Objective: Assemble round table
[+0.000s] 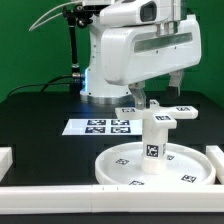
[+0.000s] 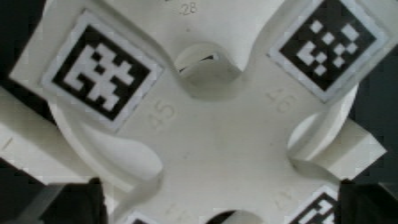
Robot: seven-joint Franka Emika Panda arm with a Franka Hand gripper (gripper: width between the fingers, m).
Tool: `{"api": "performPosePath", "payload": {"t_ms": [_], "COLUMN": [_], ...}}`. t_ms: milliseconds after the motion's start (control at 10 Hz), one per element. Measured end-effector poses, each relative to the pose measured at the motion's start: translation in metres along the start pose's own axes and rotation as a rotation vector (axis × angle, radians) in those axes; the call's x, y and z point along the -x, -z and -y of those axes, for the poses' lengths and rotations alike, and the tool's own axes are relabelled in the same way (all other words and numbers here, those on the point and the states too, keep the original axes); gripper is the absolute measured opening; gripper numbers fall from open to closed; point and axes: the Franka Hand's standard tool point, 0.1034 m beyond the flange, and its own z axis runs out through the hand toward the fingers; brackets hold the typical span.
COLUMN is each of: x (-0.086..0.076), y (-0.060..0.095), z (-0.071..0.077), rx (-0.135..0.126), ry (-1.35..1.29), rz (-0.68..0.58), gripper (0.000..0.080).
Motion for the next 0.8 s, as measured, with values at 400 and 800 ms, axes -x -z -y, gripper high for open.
{"api": "performPosePath", "payload": {"t_ms": [400, 800], "x": [0.0029, 0.0047], "y": [-0.0068, -0.0107], "z": [0.0008, 0.0013], "rx": [-0.004, -0.008], "ry": [0.005, 0.01], "rz": [0.008, 0.015], "gripper": [0.0649, 0.0649]}}
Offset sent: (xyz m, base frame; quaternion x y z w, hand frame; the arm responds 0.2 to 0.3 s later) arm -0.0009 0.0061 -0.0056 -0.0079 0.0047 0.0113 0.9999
